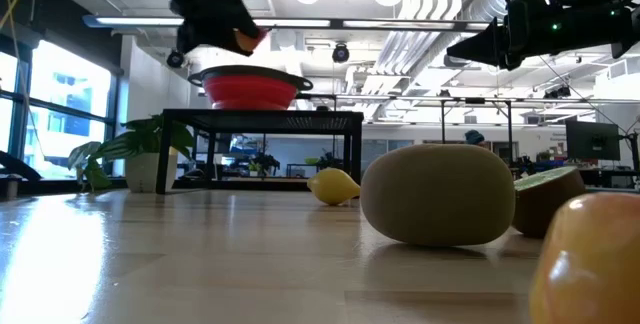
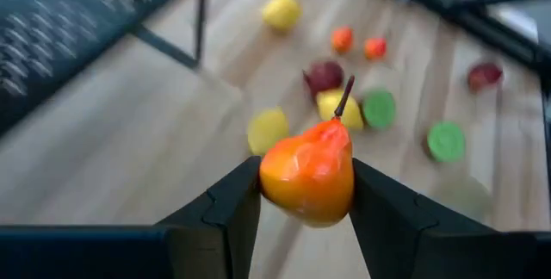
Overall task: Pick & Place Fruit
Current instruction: Put the orange pear into the red strainer bowl on the shelf
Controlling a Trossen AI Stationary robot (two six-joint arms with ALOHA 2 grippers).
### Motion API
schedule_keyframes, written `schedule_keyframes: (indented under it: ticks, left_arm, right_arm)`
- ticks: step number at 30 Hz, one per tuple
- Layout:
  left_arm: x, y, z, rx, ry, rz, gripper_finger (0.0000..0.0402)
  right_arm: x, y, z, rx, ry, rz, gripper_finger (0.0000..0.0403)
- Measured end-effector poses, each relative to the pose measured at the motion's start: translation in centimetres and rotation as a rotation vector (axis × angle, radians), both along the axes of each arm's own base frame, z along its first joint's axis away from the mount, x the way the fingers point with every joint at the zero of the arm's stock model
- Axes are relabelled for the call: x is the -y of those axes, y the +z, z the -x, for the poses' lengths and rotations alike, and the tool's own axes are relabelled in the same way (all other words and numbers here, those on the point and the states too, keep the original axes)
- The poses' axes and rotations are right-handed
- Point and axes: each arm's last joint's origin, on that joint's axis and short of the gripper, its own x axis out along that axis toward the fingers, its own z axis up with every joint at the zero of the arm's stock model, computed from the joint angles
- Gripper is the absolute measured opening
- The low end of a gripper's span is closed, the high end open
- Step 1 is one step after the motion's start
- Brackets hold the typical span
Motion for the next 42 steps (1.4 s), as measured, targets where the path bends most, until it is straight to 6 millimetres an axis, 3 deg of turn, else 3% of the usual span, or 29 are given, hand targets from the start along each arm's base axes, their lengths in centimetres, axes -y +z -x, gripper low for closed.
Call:
schedule_keyframes:
  ticks: [14, 32, 37, 42]
  left_arm:
    - [-5.9, 2.7, -0.8, 0.276, 0.058, -0.099, 0.0156]
    - [-11.4, 10.3, 2.6, 0.179, 0.252, -0.228, 0.0156]
    - [-12.8, 11.1, 3.5, 0.174, 0.323, -0.225, 0.0156]
    - [-14.1, 10.2, 3.0, 0.134, 0.354, -0.209, 0.0156]
  right_arm:
    - [0.0, 0.0, 0.0, -0.005, 0.000, 0.012, 0.0003]
    - [0.0, 0.0, 0.0, -0.005, -0.001, 0.012, 0.0003]
    - [0.0, 0.0, 0.0, -0.005, -0.001, 0.012, 0.0003]
    - [0.0, 0.0, 0.0, -0.008, 0.000, 0.018, 0.0003]
